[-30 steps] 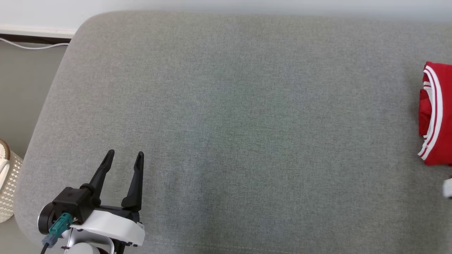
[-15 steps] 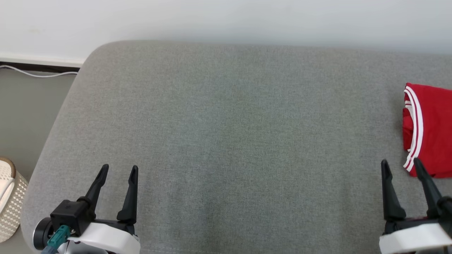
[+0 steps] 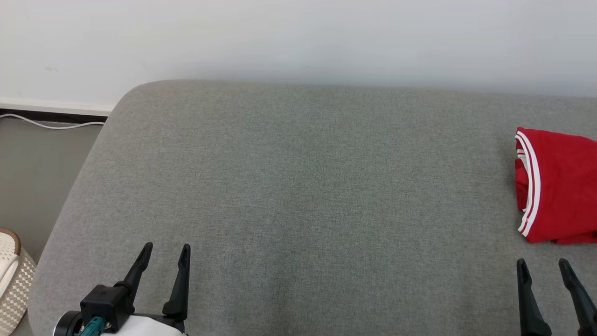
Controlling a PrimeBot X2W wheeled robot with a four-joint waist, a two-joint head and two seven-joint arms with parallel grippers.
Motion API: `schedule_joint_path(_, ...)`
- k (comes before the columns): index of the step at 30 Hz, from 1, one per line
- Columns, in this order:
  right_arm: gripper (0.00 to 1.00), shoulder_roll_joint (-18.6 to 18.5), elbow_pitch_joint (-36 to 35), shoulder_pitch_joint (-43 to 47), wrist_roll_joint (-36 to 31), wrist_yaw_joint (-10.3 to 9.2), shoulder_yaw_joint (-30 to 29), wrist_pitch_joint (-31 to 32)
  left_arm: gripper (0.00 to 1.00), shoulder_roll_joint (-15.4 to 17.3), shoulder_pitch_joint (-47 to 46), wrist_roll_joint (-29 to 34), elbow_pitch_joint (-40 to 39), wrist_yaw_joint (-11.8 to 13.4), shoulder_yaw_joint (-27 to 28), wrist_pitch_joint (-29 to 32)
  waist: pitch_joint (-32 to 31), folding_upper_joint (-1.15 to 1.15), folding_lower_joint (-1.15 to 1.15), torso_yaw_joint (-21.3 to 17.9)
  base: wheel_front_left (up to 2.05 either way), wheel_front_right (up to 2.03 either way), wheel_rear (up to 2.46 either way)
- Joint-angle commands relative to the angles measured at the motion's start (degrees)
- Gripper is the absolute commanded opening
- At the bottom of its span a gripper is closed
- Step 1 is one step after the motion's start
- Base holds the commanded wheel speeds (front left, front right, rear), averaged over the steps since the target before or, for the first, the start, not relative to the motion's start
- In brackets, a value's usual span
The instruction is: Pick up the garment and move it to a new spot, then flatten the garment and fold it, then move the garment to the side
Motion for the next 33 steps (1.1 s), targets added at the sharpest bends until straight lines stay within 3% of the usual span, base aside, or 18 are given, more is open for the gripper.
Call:
schedule_joint_path(1,1.0,-0.8,-2.0,-0.4,0.7,-0.01,1.0,-0.2,1.0,1.4,-1.5,0.4,-1.1,0.5,2.2,-0.3,-0.3,0.0,0.0,-0.2,0.0,0.0,0.0)
schedule_joint_path(21,1.0,-0.8,-1.6,0.1,0.8,-0.01,1.3,0.4,1.0,2.1,-1.9,0.8,-0.5,0.4,0.8,0.6,-1.9,0.0,0.0,0.0,0.0,0.0,0.0)
schedule_joint_path(22,0.0,0.1,0.2,1.0,0.7,0.0,0.1,0.6,0.0,0.6,0.6,0.5,0.4,0.1,-1.3,1.0,-1.9,0.0,0.0,0.0,0.0,0.0,0.0)
schedule_joint_path(33,0.0,-0.1,2.6,-0.1,6.9,0.0,0.7,1.1,0.0,-1.7,0.7,-3.8,2.1,-1.5,0.4,2.2,-2.1,0.0,0.08,-0.6,0.0,0.0,0.0)
